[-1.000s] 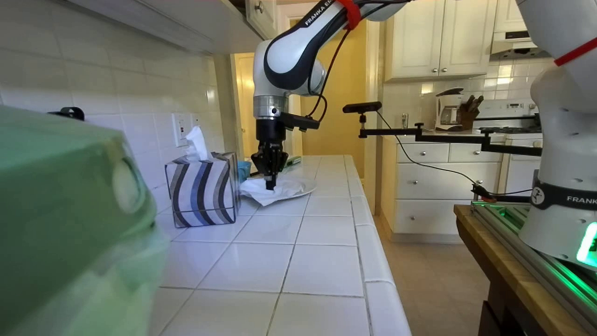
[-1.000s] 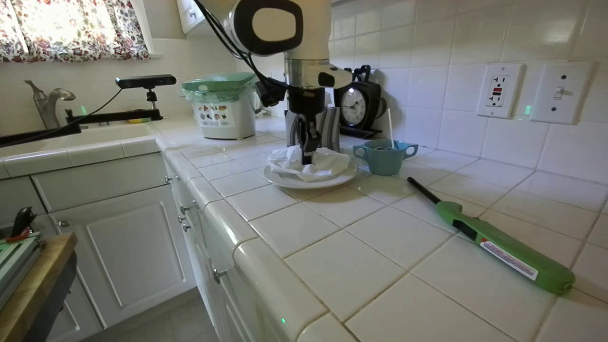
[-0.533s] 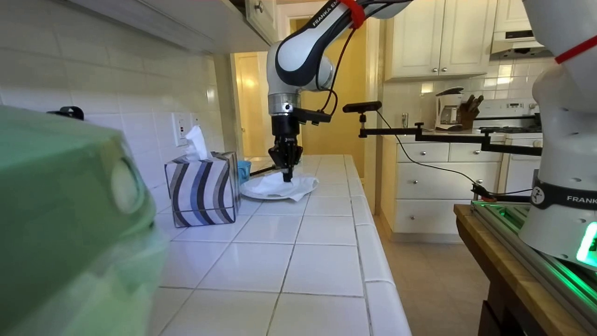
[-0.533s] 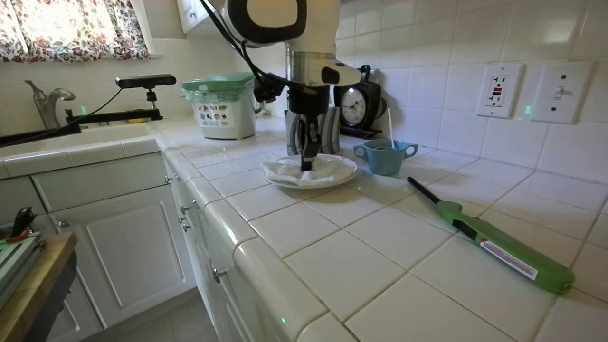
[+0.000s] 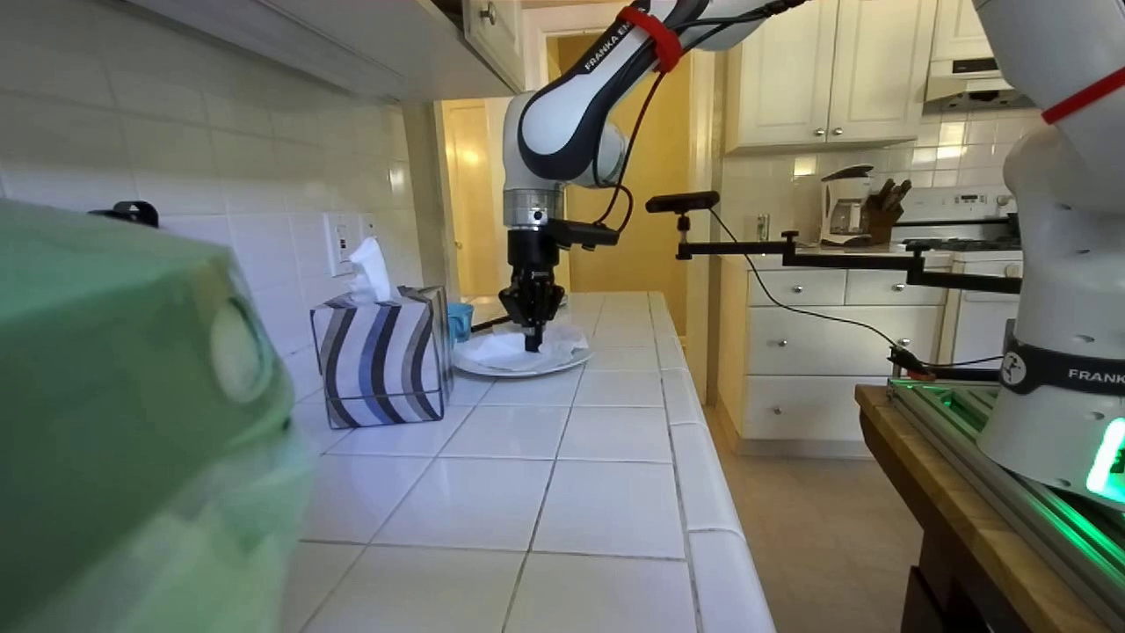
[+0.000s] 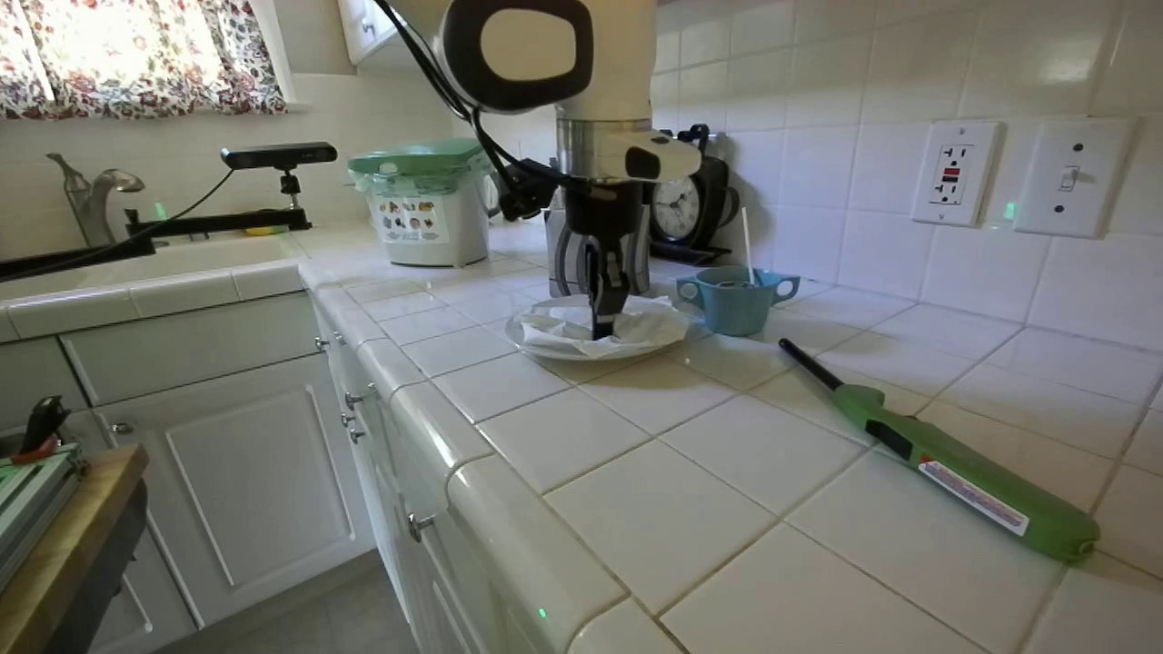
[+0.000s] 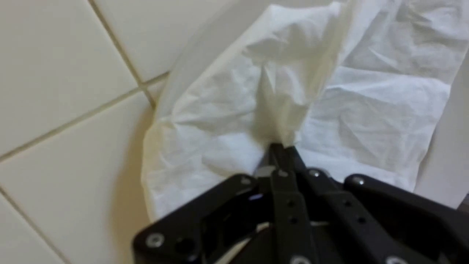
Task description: Use the tissue to wipe the plate
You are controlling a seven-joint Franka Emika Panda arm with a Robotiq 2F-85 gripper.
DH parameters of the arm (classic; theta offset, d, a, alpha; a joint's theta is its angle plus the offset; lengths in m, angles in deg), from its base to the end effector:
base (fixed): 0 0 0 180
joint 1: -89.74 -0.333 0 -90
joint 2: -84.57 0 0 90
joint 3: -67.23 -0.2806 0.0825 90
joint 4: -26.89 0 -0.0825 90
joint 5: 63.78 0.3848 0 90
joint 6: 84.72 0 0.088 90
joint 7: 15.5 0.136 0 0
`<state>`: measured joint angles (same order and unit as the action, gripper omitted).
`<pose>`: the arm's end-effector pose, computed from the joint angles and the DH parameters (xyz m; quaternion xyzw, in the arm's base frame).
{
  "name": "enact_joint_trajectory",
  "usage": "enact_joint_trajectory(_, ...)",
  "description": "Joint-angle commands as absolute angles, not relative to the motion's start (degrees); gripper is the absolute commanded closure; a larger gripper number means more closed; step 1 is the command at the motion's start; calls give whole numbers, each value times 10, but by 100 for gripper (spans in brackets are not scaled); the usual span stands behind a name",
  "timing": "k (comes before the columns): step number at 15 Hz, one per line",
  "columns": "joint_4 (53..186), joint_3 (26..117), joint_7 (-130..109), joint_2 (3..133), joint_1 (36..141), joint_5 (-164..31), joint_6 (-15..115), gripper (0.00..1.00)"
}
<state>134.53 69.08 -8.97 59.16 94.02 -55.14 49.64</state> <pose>0.6208 -0.0610 0.2151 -0.9859 0.1601 -0.0116 0.0476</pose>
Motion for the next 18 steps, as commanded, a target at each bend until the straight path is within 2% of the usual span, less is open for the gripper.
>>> enact_joint_trajectory(1, 1328, 684, -101, 572, 933, -549, 527, 100)
enact_joint_trajectory(8, 1352, 663, -108, 596, 923, -543, 518, 100)
enact_joint_trajectory(12, 1374, 678, -88, 618, 919, -557, 475, 100)
enact_joint_trajectory(18, 1355, 709, -81, 597, 927, -567, 482, 100)
